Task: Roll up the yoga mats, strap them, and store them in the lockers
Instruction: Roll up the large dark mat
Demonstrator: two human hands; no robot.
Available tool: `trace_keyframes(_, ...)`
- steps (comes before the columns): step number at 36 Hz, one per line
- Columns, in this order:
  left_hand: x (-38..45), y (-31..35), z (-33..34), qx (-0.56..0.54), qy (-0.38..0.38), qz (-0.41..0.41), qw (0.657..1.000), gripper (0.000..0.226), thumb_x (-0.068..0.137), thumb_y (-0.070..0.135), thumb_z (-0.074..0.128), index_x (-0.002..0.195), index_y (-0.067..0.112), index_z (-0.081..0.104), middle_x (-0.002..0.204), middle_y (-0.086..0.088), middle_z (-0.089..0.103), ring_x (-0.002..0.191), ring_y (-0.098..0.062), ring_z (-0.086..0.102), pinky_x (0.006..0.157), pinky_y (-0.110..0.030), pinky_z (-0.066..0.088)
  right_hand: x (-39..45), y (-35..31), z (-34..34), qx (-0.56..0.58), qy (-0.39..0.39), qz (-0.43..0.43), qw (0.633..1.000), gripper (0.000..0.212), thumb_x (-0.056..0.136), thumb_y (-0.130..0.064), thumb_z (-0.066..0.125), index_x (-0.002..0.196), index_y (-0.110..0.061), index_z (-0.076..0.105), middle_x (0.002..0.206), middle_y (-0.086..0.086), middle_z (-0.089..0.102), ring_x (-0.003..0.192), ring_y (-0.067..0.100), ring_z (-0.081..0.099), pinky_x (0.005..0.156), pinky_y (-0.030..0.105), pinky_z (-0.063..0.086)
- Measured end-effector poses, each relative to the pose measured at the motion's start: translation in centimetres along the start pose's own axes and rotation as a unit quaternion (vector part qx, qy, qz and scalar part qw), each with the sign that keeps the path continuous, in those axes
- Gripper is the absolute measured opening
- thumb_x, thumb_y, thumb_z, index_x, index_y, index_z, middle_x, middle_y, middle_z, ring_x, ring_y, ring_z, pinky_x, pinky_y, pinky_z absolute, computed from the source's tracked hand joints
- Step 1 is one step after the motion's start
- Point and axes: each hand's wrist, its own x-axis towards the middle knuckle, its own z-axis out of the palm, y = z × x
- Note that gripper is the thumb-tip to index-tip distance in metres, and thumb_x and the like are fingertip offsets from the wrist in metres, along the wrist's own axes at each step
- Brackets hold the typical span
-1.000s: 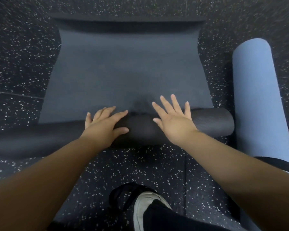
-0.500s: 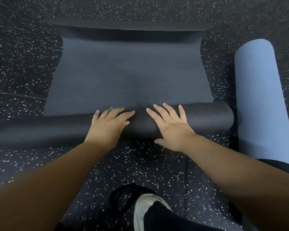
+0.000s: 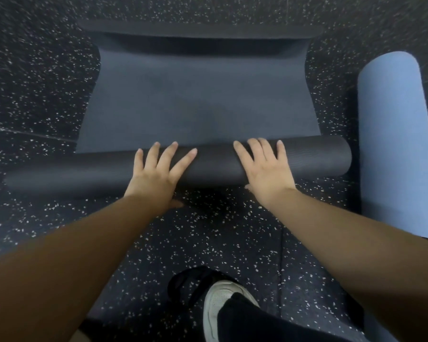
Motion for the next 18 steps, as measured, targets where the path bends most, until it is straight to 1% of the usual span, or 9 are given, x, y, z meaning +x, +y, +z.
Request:
trace_keyframes(1, 0.5, -0.2, -0.5, -0.010, -0.006, -0.005, 1.000, 0.132, 0.073, 0.072, 0.062, 0.119, 0.036, -0.056, 0.159, -0.006, -0.011, 0.146, -0.036, -0.002, 0.116, -0.057, 0.004, -0.1, 0.2, 0.3, -0.013, 0.002, 0.009, 1.000, 0.111, 0.088, -0.033, 0.067, 0.148, -0.015, -0.025, 0.159, 0.011, 0.000, 0.148, 0.030, 0.002, 0.116, 0.057, 0.008)
trace_keyframes(3, 1.6, -0.8, -1.2, -0.042, -0.027, -0.019, 0.999, 0.132, 0.071, 0.070, 0.067, 0.128, 0.041, -0.049, 0.160, -0.005, -0.007, 0.146, -0.036, 0.002, 0.116, -0.058, 0.007, 0.1, 0.6, 0.6, -0.023, -0.002, 0.022, 1.000, 0.113, 0.087, -0.028, 0.067, 0.146, -0.013, -0.028, 0.160, 0.010, -0.002, 0.149, 0.030, -0.001, 0.116, 0.059, 0.009)
trace_keyframes(5, 2.4, -1.1, -1.7, -0.051, -0.042, -0.028, 0.997, 0.130, 0.069, 0.068, 0.070, 0.137, 0.044, -0.038, 0.159, -0.007, -0.001, 0.145, -0.036, 0.006, 0.115, -0.059, 0.010, 0.6, 1.0, 0.3, -0.014, -0.009, 0.024, 1.000, 0.114, 0.085, -0.027, 0.070, 0.149, -0.013, -0.023, 0.161, 0.009, -0.001, 0.149, 0.029, 0.000, 0.115, 0.059, 0.011)
trace_keyframes(7, 2.9, -1.3, -2.0, -0.044, -0.043, -0.033, 0.998, 0.128, 0.069, 0.065, 0.072, 0.138, 0.045, -0.034, 0.157, -0.009, 0.007, 0.144, -0.036, 0.012, 0.115, -0.060, 0.013, 1.1, 1.1, -0.3, 0.000, -0.018, 0.023, 1.000, 0.116, 0.082, -0.025, 0.075, 0.151, -0.014, -0.018, 0.160, 0.008, 0.002, 0.149, 0.029, 0.002, 0.115, 0.059, 0.013)
trace_keyframes(10, 3.2, -1.6, -1.8, -0.046, -0.027, -0.038, 0.998, 0.120, 0.076, 0.057, 0.071, 0.139, 0.048, -0.030, 0.151, -0.010, 0.020, 0.137, -0.034, 0.025, 0.114, -0.058, 0.018, 1.4, 1.0, -0.9, 0.014, -0.024, 0.022, 0.999, 0.118, 0.078, -0.019, 0.077, 0.152, -0.014, -0.014, 0.158, 0.008, 0.004, 0.148, 0.030, 0.004, 0.115, 0.060, 0.013)
trace_keyframes(13, 2.9, -1.7, -1.6, -0.058, -0.004, -0.030, 0.998, 0.110, 0.079, 0.054, 0.069, 0.142, 0.051, -0.021, 0.147, -0.010, 0.026, 0.131, -0.033, 0.032, 0.112, -0.055, 0.021, 0.9, 0.6, -0.9, 0.007, -0.030, 0.028, 0.999, 0.122, 0.072, -0.011, 0.077, 0.151, -0.011, -0.015, 0.158, 0.010, 0.002, 0.147, 0.032, 0.003, 0.115, 0.062, 0.012)
trace_keyframes(18, 2.2, -2.1, -0.9, -0.074, 0.040, -0.003, 0.996, 0.098, 0.078, 0.051, 0.070, 0.146, 0.051, -0.002, 0.138, -0.009, 0.037, 0.120, -0.032, 0.040, 0.103, -0.051, 0.030, -0.4, 0.2, -0.7, -0.004, -0.020, 0.024, 1.000, 0.124, 0.071, -0.015, 0.078, 0.150, -0.009, -0.018, 0.157, 0.013, 0.000, 0.147, 0.034, 0.003, 0.115, 0.062, 0.012)
